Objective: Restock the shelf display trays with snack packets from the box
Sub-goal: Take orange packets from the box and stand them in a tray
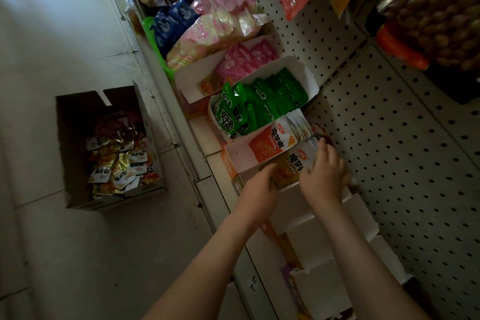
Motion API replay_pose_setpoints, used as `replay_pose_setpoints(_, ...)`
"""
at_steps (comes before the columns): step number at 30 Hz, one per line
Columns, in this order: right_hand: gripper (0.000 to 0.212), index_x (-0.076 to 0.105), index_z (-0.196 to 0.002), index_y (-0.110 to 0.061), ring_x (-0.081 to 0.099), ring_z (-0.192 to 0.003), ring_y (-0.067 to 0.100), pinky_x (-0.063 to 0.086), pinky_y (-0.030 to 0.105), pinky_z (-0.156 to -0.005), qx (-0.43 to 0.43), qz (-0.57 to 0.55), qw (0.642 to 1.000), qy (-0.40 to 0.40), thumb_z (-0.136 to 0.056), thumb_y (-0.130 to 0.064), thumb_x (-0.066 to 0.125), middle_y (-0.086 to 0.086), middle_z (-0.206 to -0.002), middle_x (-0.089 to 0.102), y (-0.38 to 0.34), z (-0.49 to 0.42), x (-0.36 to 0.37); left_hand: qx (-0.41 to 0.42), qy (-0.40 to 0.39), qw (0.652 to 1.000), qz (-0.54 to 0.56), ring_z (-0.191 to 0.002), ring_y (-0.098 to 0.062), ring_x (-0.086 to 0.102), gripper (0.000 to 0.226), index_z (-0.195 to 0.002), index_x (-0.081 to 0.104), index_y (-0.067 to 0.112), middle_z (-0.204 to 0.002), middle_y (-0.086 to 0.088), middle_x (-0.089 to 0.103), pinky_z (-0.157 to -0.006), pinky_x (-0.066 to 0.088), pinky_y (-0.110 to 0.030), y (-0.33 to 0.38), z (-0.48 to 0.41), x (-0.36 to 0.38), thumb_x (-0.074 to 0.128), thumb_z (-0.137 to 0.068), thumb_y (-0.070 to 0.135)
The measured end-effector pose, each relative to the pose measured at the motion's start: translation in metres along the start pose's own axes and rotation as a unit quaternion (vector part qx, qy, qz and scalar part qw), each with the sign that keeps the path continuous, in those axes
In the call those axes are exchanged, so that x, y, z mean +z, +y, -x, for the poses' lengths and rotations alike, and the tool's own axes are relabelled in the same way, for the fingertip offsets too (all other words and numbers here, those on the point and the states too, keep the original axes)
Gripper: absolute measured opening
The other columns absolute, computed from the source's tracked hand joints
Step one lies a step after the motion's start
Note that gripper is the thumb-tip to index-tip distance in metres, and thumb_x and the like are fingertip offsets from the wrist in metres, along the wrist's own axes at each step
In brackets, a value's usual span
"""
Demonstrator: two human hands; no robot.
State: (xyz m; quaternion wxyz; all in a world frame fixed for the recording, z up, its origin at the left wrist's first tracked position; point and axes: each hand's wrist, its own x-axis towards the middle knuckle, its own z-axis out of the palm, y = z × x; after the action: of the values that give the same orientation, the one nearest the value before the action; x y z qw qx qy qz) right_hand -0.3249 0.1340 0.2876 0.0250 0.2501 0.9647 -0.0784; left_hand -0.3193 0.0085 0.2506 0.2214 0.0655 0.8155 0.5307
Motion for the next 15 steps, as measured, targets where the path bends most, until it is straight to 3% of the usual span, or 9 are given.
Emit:
replay_pose_setpoints(3,0.066,0.026,-0.15,-0.014,0.024,-0.138,0.028,0.021,0.047,-0.109,-0.029,-0.07,0.995,0.067,-0.089,-0.011,0.053,0.009,-0.153,0.028,-0.019,0.021,-0.006,0.001,0.074,0.997,0.021,-0.114,-0.012,0.057,0.031,-0.128,0.056,0.018,-0.123,0.003,0.062,-0.087,0.043,-0.017,0.002,0.013,-0.022,0.041,-0.101,0.015)
replay_pose_setpoints(6,0.052,0.047,-0.136,-0.006,0.041,-0.121,0.029,0.031,0.042,-0.1,-0.142,-0.128,0.975,0.115,-0.084,-0.01,0.052,0.017,-0.133,0.051,-0.038,0.039,-0.002,-0.025,0.091,0.995,0.032,-0.11,-0.013,0.059,0.027,-0.125,0.057,0.016,-0.12,0.001,0.064,-0.086,0.044,-0.02,0.002,0.019,-0.044,0.044,-0.101,0.02)
replay_pose_setpoints(7,0.049,0.052,-0.13,-0.003,0.043,-0.114,0.027,0.032,0.038,-0.097,-0.207,-0.158,0.961,0.095,-0.082,-0.015,0.047,0.018,-0.124,0.056,-0.086,0.047,0.002,-0.051,0.125,0.99,0.027,-0.109,-0.014,0.06,0.027,-0.124,0.057,0.016,-0.118,0.0,0.064,-0.086,0.045,-0.023,-0.016,0.029,-0.088,0.044,-0.101,0.021)
replay_pose_setpoints(11,0.046,0.059,-0.118,-0.002,0.054,-0.1,0.03,0.035,0.034,-0.089,-0.279,-0.195,0.94,-0.015,-0.08,-0.024,0.044,0.016,-0.107,0.062,-0.139,0.061,0.026,-0.104,0.141,0.984,-0.037,-0.107,-0.02,0.061,0.026,-0.121,0.057,0.016,-0.117,-0.004,0.065,-0.086,0.049,-0.032,-0.055,0.041,-0.143,0.044,-0.1,0.023)
replay_pose_setpoints(13,0.04,0.059,-0.12,-0.003,0.059,-0.1,0.032,0.041,0.032,-0.09,-0.284,-0.226,0.927,-0.093,-0.083,-0.019,0.055,0.014,-0.108,0.062,-0.181,0.066,0.048,-0.149,0.168,0.973,-0.056,-0.107,-0.023,0.061,0.024,-0.117,0.058,0.015,-0.116,-0.006,0.065,-0.084,0.046,-0.031,-0.092,0.042,-0.186,0.044,-0.099,0.022)
replay_pose_setpoints(15,0.04,0.054,-0.129,-0.007,0.055,-0.112,0.026,0.041,0.029,-0.095,-0.267,-0.227,0.918,-0.184,-0.09,-0.015,0.06,0.009,-0.12,0.057,-0.219,0.063,0.072,-0.213,0.189,0.957,-0.055,-0.107,-0.026,0.06,0.022,-0.115,0.058,0.012,-0.114,-0.009,0.065,-0.078,0.044,-0.029,-0.13,0.036,-0.226,0.043,-0.1,0.021)
